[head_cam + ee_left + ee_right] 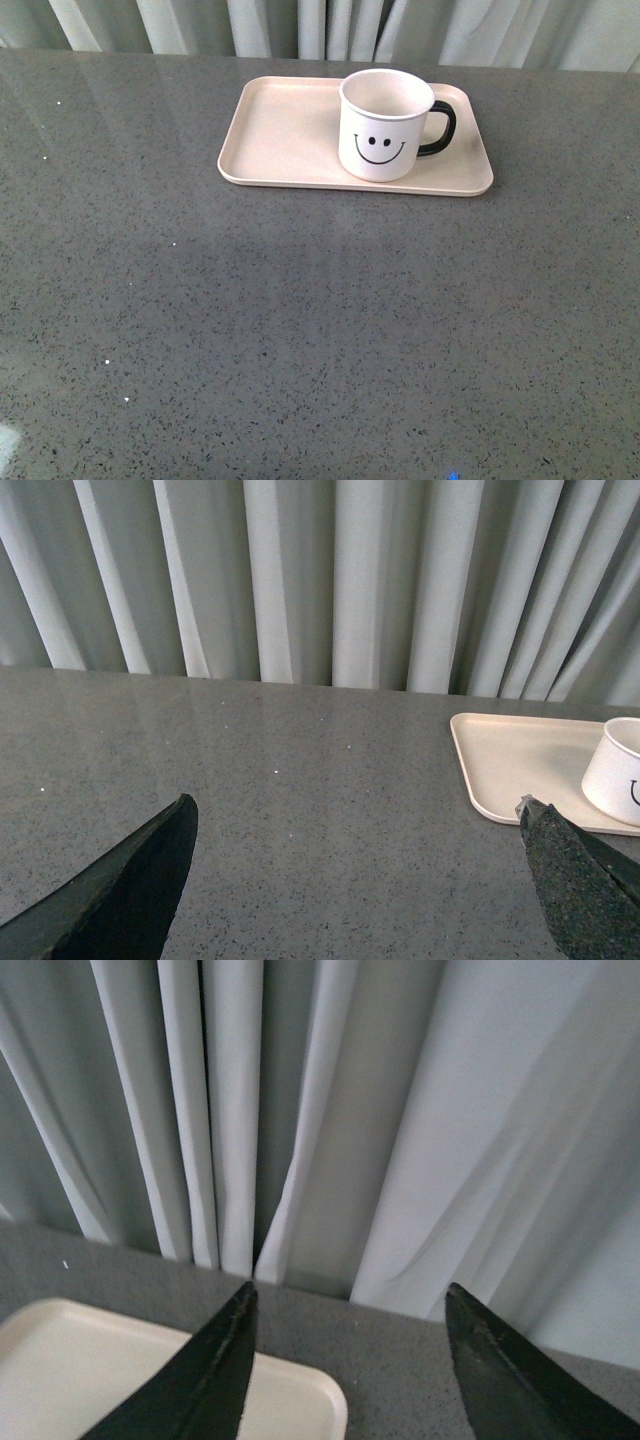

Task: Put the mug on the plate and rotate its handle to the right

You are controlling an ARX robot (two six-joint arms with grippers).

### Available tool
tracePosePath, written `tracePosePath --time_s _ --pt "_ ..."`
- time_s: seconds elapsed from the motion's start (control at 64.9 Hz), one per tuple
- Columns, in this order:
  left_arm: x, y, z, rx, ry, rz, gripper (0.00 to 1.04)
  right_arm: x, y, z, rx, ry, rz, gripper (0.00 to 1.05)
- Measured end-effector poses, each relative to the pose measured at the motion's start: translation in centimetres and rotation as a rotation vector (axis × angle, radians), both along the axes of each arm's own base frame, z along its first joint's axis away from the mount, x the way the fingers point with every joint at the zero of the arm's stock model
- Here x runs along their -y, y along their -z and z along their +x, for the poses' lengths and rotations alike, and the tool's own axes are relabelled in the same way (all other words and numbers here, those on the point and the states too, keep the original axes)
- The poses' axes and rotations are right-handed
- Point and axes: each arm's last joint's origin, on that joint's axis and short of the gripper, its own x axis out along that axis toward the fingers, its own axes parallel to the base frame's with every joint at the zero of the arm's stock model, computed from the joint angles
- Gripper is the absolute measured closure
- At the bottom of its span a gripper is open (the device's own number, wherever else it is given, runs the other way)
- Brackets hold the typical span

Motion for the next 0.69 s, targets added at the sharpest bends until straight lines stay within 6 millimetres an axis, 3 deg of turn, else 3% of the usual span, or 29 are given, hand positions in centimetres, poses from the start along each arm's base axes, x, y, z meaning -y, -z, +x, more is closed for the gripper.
tracePosePath --time_s 0.216,0.694 --pt "0.0 0.0 0.0 0.000 0.000 0.000 0.09 0.5 3.5 -7.4 -0.053 0.013 0.036 1.03" --pt "0.0 0.0 0.0 0.000 0.000 0.000 0.09 0.5 5.5 -18.2 -0.053 0.011 0.042 1.03"
